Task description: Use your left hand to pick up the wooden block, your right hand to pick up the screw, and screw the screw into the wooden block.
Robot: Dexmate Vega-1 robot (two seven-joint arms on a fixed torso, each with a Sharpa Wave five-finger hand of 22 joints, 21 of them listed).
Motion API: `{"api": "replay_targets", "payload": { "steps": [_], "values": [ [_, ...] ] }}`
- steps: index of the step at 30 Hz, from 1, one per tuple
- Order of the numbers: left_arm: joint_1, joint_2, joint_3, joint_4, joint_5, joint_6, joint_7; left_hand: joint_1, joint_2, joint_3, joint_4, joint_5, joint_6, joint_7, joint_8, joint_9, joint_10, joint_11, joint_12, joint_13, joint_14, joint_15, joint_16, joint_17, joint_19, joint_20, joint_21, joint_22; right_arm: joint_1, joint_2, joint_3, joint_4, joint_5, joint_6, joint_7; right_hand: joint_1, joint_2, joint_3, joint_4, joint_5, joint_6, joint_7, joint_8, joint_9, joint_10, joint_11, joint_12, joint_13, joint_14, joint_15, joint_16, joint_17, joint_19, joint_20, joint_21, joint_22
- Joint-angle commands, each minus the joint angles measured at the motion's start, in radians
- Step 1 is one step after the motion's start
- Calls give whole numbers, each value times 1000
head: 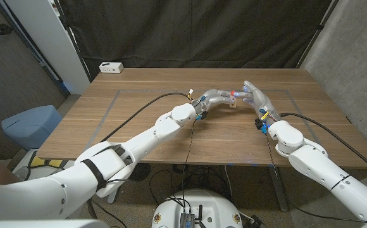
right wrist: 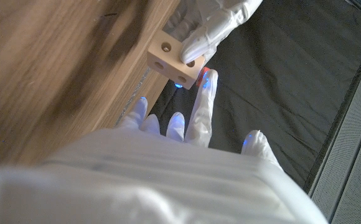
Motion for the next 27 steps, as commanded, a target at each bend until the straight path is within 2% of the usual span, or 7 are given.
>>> {"api": "replay_targets", "payload": {
  "steps": [1,7,17,18,22,27],
  "values": [
    [-6,-4,1,15,0,-3,-2,-2,13,29,26,5,65,43,4,2,24,-12,16,37,11,-20,3,1,2,-2,7,5,9,-6,-4,6,8,7,24,10,5,5,-2,9,22,0,7,3,15,2,6,2,9,-3,6,0,11,-5,7,2],
    [-6,-5,1,17,-1,-3,-3,-2,13,29,25,5,67,44,4,2,25,-12,17,37,11,-20,3,1,2,-2,7,5,5,-2,-3,8,13,15,25,11,6,6,-3,9,26,4,3,3,21,7,4,2,13,-9,5,0,11,-30,5,2],
    [2,1,1,-1,0,1,1,-2,13,29,25,4,65,43,3,2,25,-12,17,37,10,-20,3,1,2,-3,7,5,-21,0,14,-13,3,7,-24,14,8,8,-4,9,25,1,-4,3,35,11,4,2,27,-13,7,-1,23,-31,8,1],
    [3,3,0,-4,0,2,2,-2,13,29,25,4,65,43,3,2,25,-12,17,37,11,-21,3,1,2,-3,7,5,-23,1,15,-12,2,11,-25,15,8,9,-5,9,25,-1,-8,3,44,24,4,3,34,-15,7,-1,31,-37,9,1],
    [9,8,1,-17,3,4,6,-2,13,29,25,5,65,45,4,2,24,-11,16,36,11,-20,2,1,2,-2,7,5,-25,8,15,-9,-9,23,-36,17,8,11,-7,9,16,1,-16,3,50,31,2,3,45,-18,8,-1,46,-54,12,1],
    [18,18,-1,-42,5,15,13,-2,13,29,25,5,66,45,4,2,23,-12,16,36,11,-21,2,1,2,-3,7,5,-29,9,19,-15,-18,20,-48,19,7,12,-8,9,14,1,-20,3,55,38,1,4,54,-18,10,-1,57,-58,14,1]
  ]
}}
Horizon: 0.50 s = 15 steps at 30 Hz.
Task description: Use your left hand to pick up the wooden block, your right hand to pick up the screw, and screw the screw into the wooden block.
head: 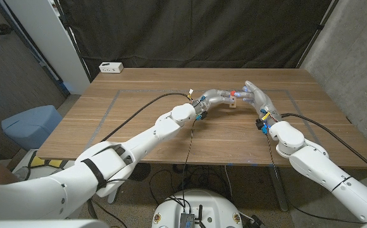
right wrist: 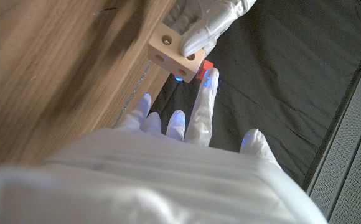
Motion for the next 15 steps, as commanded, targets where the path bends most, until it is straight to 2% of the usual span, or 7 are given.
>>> {"api": "replay_targets", "payload": {
  "steps": [1,2,4,9,15],
  "values": [
    [18,18,-1,-44,7,19,14,1,17,29,25,7,66,45,6,1,18,-13,16,36,11,-21,2,1,2,-3,7,5,-13,7,10,-9,-19,5,-30,7,-5,9,-5,9,-8,2,-6,3,9,3,0,2,12,4,6,2,17,-2,6,1],
    [20,20,-1,-48,8,20,15,1,17,29,25,7,65,45,6,1,18,-14,17,36,11,-21,2,1,2,-2,7,5,-14,6,11,-10,-20,5,-30,8,-5,9,-6,8,-24,-1,-14,3,9,2,-1,2,13,4,5,2,19,-2,6,1],
    [23,23,-1,-58,9,24,16,3,17,30,24,7,65,46,6,1,18,-14,17,36,11,-20,2,1,2,-3,7,5,-16,6,12,-12,-19,3,-31,8,-6,9,-6,8,-26,-2,-15,3,6,1,-3,2,13,6,5,2,20,-1,5,1],
    [29,29,0,-74,11,29,17,1,17,30,25,7,66,46,6,1,18,-13,17,36,11,-21,2,1,2,-3,7,5,-20,6,16,-16,-20,-2,-36,8,-7,10,-7,7,-68,-12,-36,4,-21,13,-17,2,1,16,-5,3,13,8,-2,1],
    [32,33,2,-86,14,33,19,2,16,30,25,7,64,44,6,1,18,-14,17,36,12,-21,2,0,3,-3,7,5,-22,1,20,-19,-17,-2,-28,2,-11,8,-5,5,-126,-20,-55,5,-60,6,-29,3,-19,29,-14,6,-3,27,-10,1]
  ]
}}
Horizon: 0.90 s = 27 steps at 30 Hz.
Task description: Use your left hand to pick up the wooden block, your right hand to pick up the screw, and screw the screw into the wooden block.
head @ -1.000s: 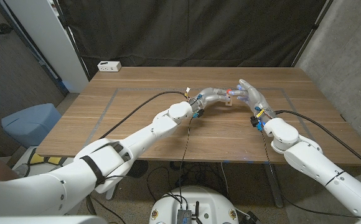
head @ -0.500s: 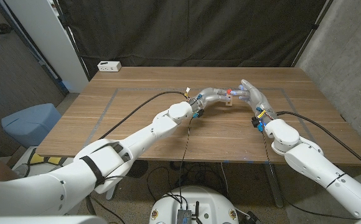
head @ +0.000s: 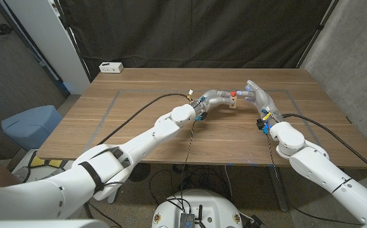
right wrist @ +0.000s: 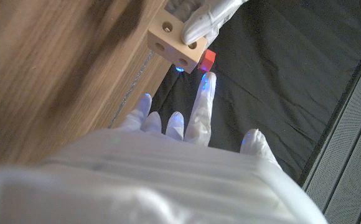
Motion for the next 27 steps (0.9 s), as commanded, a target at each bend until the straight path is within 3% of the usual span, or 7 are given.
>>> {"api": "replay_targets", "payload": {
  "steps": [1,6,14,27],
  "values": [
    [12,13,2,-36,7,13,7,1,16,30,25,8,64,43,7,4,18,-14,17,36,11,-21,2,1,3,-3,7,5,-7,-5,9,-7,1,-6,3,2,-12,4,-1,5,-37,-2,-10,3,-25,-3,-6,3,-16,9,-8,3,-6,14,-5,1],
    [14,16,2,-46,9,17,9,2,16,29,25,8,67,46,8,4,18,-14,17,36,11,-21,2,1,3,-3,7,5,1,-10,7,0,11,-5,27,-8,-18,-1,3,4,-97,-9,-18,3,-66,-12,-12,3,-44,21,-16,5,-26,26,-10,1],
    [15,17,4,-53,12,18,11,1,16,29,25,8,64,46,7,4,18,-14,17,36,11,-21,2,1,3,-3,7,5,10,-18,1,7,28,-7,61,-21,-23,-7,8,5,-177,-24,-18,3,-134,-1,-15,3,-90,33,-22,7,-61,36,-14,2],
    [27,25,5,-81,18,28,19,0,17,30,26,8,67,45,8,4,17,-13,17,37,11,-20,2,1,3,-3,7,5,18,-32,-8,16,43,4,105,-38,-28,-15,17,7,-254,-29,-16,3,-214,0,-16,2,-145,49,-25,10,-106,43,-16,2]
  ]
}}
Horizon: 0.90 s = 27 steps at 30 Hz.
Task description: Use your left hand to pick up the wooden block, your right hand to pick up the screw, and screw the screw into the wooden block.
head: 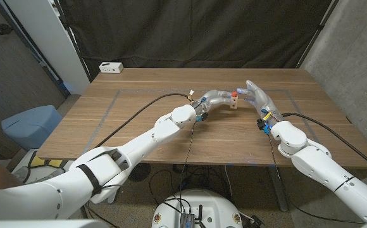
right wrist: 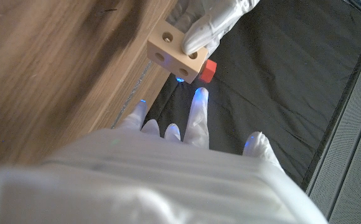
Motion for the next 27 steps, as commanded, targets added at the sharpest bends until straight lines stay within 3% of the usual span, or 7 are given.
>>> {"api": "replay_targets", "payload": {
  "steps": [1,10,17,27],
  "values": [
    [11,9,2,-28,6,10,8,1,16,30,26,7,67,46,7,5,19,-11,17,37,10,-20,2,1,3,-2,7,5,10,-13,-10,10,14,13,44,-12,-1,-2,4,7,-13,0,3,3,-19,0,-4,2,-20,2,-4,5,-14,4,-1,2],
    [16,12,2,-38,7,14,12,2,15,30,25,7,66,45,7,5,20,-11,17,37,12,-20,2,1,3,-3,7,5,14,-16,-16,14,15,22,56,-19,-1,-4,8,7,-9,-4,11,3,-23,-5,1,2,-28,4,-1,6,-24,6,0,2],
    [19,12,1,-41,5,17,13,2,15,30,25,7,67,46,7,5,20,-12,17,37,11,-21,2,1,3,-3,7,5,10,-16,-15,8,13,19,47,-20,1,-5,11,10,34,-2,29,3,-6,-24,13,1,-26,5,5,6,-27,8,4,2],
    [20,14,1,-46,5,19,12,1,15,30,26,7,66,46,7,5,20,-12,17,37,11,-20,2,1,3,-2,7,5,2,-14,-13,1,8,17,30,-17,4,-3,11,12,80,3,44,2,22,-30,22,1,-10,-1,14,4,-19,13,10,3]
  ]
}}
